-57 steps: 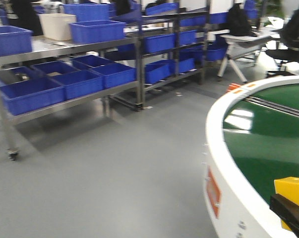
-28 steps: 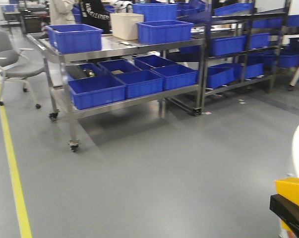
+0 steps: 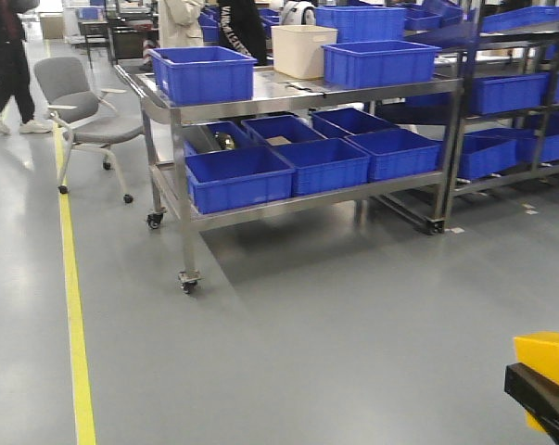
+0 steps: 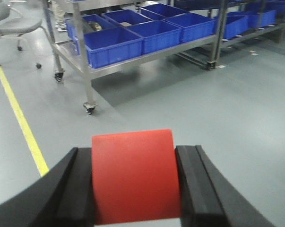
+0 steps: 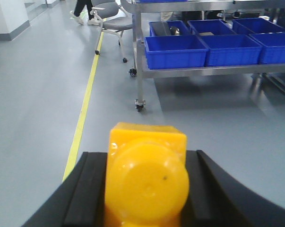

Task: Pick red and yellow blocks into blue bin
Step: 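Drive the base to the blue bin holding both blocks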

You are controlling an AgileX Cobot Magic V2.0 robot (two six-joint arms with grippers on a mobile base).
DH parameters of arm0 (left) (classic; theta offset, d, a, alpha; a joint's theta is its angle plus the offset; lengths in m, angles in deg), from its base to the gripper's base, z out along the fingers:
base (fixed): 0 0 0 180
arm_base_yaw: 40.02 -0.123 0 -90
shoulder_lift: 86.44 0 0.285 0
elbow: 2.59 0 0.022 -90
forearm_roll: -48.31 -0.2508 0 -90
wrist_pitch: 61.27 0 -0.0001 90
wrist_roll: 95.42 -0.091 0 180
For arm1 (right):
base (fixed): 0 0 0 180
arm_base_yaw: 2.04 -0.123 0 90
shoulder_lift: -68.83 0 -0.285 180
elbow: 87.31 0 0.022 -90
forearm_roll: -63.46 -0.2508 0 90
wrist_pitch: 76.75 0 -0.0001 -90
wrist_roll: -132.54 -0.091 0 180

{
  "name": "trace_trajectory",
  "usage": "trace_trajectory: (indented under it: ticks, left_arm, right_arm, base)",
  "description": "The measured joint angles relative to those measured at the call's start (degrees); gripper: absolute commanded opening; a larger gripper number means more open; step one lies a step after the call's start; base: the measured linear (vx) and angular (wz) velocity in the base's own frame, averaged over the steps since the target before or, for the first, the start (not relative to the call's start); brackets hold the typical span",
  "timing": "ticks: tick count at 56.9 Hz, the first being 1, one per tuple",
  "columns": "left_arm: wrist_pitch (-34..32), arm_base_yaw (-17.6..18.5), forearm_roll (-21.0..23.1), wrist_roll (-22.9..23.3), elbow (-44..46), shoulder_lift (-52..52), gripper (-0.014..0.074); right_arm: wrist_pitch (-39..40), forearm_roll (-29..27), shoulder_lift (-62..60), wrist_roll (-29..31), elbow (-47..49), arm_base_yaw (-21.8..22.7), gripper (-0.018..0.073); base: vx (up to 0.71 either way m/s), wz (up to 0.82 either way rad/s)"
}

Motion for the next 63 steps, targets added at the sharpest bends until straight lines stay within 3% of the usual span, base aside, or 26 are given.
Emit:
trace_trajectory:
  ticks: [31,63]
  left_arm:
    - [0.0,0.0,0.0,0.0,0.0,0.0,0.0]
    - [0.0,0.0,0.0,0.0,0.0,0.0,0.0]
  right_arm:
    - [0.1,0.0,0.0,0.0,0.0,0.0,-0.0008]
    - [0.0,0.0,0.0,0.0,0.0,0.0,-0.0008]
  base:
    - [0.46,0.06]
    - [0.53,-0.43]
